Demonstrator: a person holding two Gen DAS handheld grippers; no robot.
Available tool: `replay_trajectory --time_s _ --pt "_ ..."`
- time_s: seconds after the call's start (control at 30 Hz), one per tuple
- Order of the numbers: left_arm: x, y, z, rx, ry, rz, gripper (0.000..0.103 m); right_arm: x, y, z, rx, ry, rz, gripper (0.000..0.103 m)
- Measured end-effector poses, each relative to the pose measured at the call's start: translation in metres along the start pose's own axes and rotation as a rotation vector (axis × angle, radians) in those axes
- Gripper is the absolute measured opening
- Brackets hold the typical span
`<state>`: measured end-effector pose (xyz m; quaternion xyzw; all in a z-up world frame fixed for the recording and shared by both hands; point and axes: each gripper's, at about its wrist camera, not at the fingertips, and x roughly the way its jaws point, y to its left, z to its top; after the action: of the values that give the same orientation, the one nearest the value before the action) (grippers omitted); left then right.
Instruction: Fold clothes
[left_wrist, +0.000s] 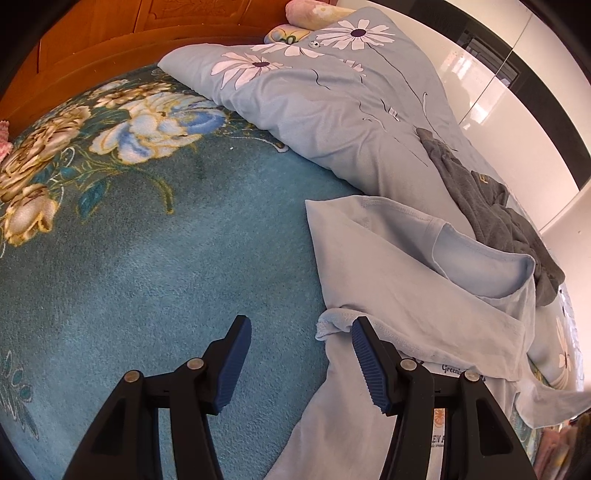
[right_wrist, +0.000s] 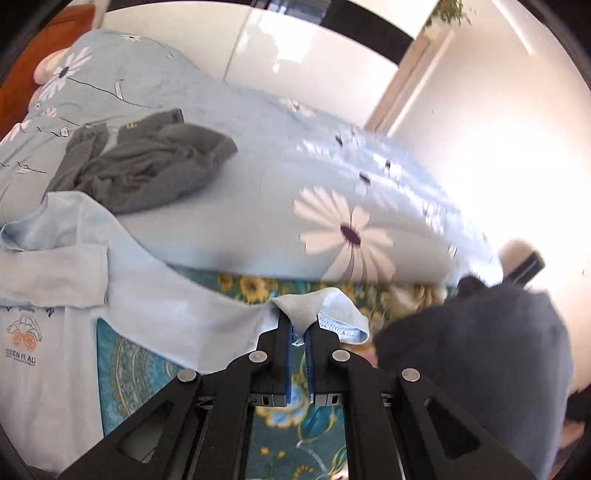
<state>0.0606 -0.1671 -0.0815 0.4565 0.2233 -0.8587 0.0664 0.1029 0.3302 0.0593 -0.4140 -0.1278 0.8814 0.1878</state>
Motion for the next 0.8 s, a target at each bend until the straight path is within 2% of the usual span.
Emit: replay_trajectory --time_s 0.1,0.2,0.27,0.33,0.43,0.53,0.63,0.8 --pt "-0.002 0.001 0.002 -0.013 -0.012 -0.012 0.061 -0.020 0.016 0.031 -0.050 -0.117 0.036 0.006" --pt "-0.004 0.006 0.004 -0.034 -0.018 -0.020 0.061 -0.039 0.058 0.057 -0.136 -0.229 0.123 0.006" --pt "-0.004 0.009 0.006 -0.049 -0.022 -0.025 0.061 -0.048 0.102 0.072 -0.218 -0.301 0.204 0.006" --pt "-0.005 0.012 0.007 -0.063 -0.027 -0.031 0.061 -0.070 0.149 0.075 -0.321 -0.387 0.309 0.006" --pt "-0.003 0.021 0.008 -0.114 -0.026 -0.033 0.061 -0.091 0.230 0.068 -0.526 -0.492 0.397 0.006" --pt "0.001 0.034 0.008 -0.184 -0.019 -0.038 0.061 -0.081 0.303 0.060 -0.632 -0.458 0.504 0.006" --pt "0.002 0.044 0.010 -0.234 -0.024 -0.050 0.061 -0.053 0.359 0.052 -0.652 -0.347 0.594 0.006" --pt "0.005 0.058 0.013 -0.301 -0.029 -0.068 0.061 -0.026 0.414 0.032 -0.692 -0.183 0.701 0.006"
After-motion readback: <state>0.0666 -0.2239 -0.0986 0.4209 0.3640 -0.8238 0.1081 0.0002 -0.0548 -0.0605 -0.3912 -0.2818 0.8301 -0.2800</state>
